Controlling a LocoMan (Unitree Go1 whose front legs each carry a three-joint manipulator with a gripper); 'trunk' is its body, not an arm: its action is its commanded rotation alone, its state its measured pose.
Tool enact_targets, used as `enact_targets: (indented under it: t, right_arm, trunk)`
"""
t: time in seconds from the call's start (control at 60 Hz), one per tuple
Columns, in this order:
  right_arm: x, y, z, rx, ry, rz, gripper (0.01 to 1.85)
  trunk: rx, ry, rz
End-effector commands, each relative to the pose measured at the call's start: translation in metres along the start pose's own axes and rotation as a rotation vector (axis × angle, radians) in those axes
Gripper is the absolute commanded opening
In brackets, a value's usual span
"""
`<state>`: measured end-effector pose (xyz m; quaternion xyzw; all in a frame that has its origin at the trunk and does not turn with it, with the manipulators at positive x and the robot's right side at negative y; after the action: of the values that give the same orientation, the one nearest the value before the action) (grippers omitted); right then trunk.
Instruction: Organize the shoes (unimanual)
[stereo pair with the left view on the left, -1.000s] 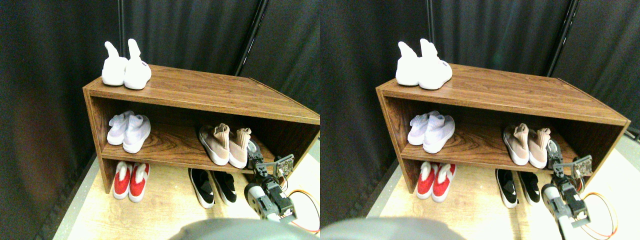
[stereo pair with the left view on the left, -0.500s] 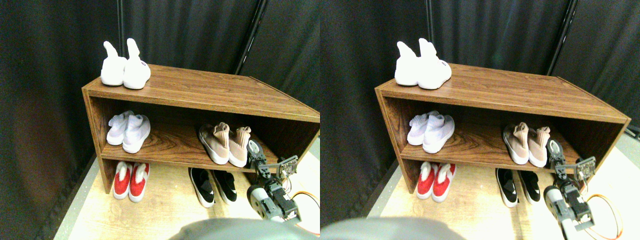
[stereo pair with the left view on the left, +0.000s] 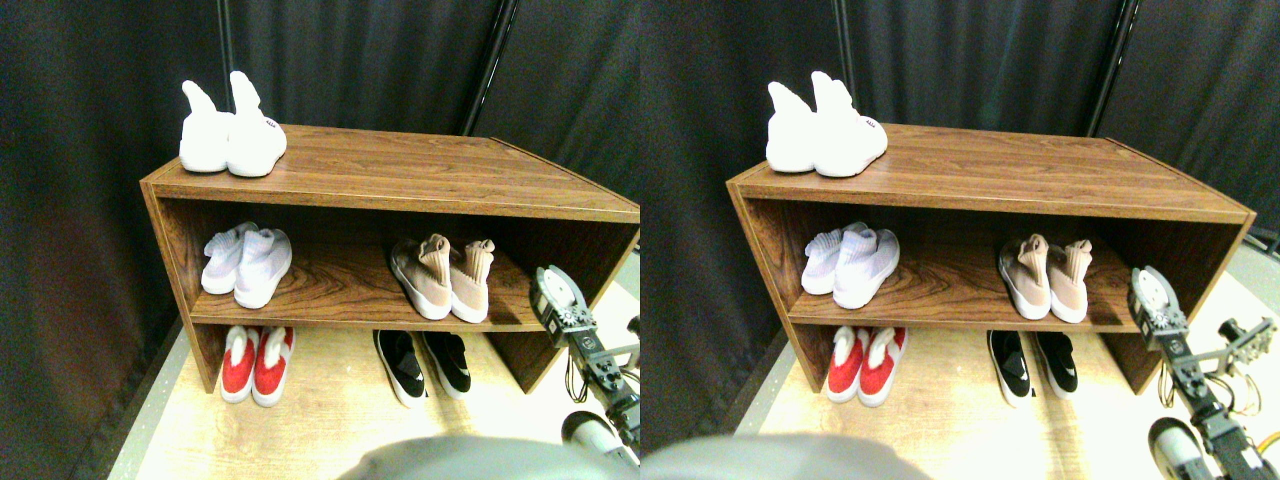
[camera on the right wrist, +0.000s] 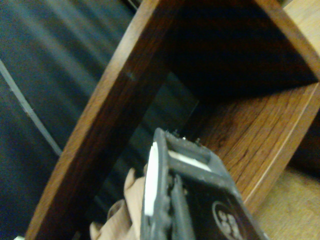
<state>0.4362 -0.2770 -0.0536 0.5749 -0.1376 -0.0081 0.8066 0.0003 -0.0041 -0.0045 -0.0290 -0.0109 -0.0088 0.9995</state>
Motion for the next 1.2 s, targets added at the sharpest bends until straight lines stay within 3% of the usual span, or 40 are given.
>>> enact_targets:
  t: [0.017, 0.283, 0.4, 0.45, 0.55, 0.6, 0.717, 0.85, 0.967, 1.2]
  right_arm:
    - [-0.012, 0.011, 0.003, 0.054, 0.04, 0.042, 0.06]
    - [-0.051, 0.005, 0.013, 0.091, 0.096, 0.079, 0.06]
    - [-0.058, -0.009, 0.012, 0.122, 0.134, 0.071, 0.06]
    - [-0.06, -0.017, 0.01, 0.129, 0.184, 0.082, 0.06]
    - [-0.063, -0.032, 0.005, 0.158, 0.202, 0.039, 0.06]
    - [-0.067, -0.043, 0.0, 0.195, 0.195, -0.019, 0.06]
    - [-0.066, -0.067, -0.007, 0.257, 0.24, -0.06, 0.06]
    - [-0.062, -0.087, -0.018, 0.245, 0.22, -0.103, 0.06]
    - [-0.056, -0.097, -0.025, 0.2, 0.175, -0.14, 0.06]
    - [-0.031, -0.121, -0.027, 0.199, 0.179, -0.172, 0.06]
  trunk:
    - [-0.016, 0.002, -0.006]
    - [-0.008, 0.035, -0.007]
    - [-0.006, 0.055, -0.005]
    - [-0.005, 0.058, -0.005]
    - [-0.008, 0.07, -0.001]
    - [-0.009, 0.076, 0.003]
    - [-0.006, 0.089, 0.009]
    - [-0.008, 0.093, 0.008]
    - [-0.01, 0.093, 0.011]
    - [-0.016, 0.086, 0.012]
